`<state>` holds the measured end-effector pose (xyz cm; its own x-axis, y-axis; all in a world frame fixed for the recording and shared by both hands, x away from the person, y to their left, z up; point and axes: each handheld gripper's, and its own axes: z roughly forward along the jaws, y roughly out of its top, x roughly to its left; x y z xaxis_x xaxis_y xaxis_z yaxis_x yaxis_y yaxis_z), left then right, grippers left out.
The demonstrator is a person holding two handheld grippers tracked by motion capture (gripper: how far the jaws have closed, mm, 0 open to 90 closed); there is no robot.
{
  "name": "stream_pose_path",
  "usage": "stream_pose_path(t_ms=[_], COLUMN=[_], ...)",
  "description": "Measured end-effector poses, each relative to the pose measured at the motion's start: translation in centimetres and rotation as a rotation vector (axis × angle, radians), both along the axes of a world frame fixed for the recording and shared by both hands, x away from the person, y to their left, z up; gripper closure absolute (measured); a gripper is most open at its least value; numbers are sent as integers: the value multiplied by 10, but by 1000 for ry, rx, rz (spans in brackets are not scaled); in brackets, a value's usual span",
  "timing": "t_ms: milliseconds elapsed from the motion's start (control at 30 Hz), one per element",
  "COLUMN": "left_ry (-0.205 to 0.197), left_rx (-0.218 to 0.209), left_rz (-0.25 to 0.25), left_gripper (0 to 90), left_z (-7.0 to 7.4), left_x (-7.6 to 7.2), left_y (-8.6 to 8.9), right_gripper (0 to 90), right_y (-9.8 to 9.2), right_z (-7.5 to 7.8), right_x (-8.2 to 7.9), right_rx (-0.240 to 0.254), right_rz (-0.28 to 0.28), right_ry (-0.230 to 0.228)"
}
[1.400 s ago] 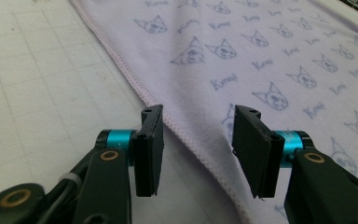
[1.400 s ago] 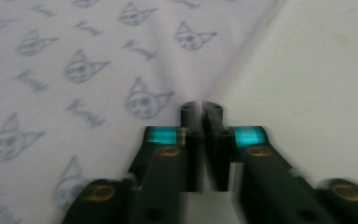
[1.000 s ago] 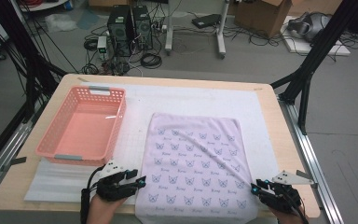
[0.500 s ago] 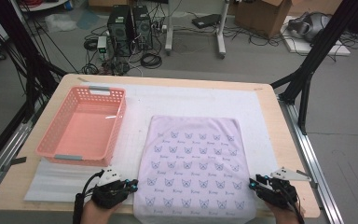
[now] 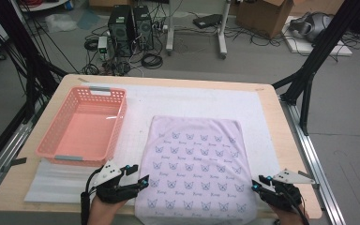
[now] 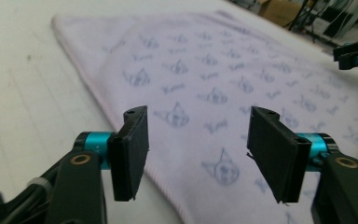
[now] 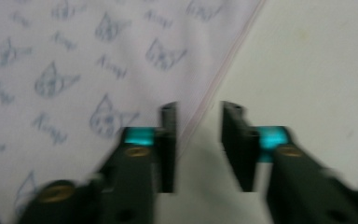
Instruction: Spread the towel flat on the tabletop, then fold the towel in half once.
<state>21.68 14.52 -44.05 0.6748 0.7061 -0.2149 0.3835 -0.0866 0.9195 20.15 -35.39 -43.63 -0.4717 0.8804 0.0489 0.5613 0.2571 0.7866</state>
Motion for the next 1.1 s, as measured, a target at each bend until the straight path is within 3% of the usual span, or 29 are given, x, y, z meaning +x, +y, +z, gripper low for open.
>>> stream_pose_path(t_ms=[67, 167, 233, 567, 1100], left_ry=[-13, -29, -31, -39, -16], left_rx=[-33, -38, -44, -32, -25], left_rz=[9, 15, 20, 26, 29], left_gripper=[304, 173, 175, 190, 198], left_z=[2, 1, 2, 2, -2], left_x=[0, 0, 0, 2, 6], left_y=[1, 5, 8, 11, 12], right_gripper=[424, 304, 246, 190, 190], right_y=[-2, 0, 1, 0, -1], right_z=[6, 13, 15, 18, 15], right_x=[3, 6, 6, 0, 2], right_rx=[46, 56, 71, 90, 82], right_rz=[-9, 8, 19, 20, 16], right_ry=[-63, -152, -176, -195, -171])
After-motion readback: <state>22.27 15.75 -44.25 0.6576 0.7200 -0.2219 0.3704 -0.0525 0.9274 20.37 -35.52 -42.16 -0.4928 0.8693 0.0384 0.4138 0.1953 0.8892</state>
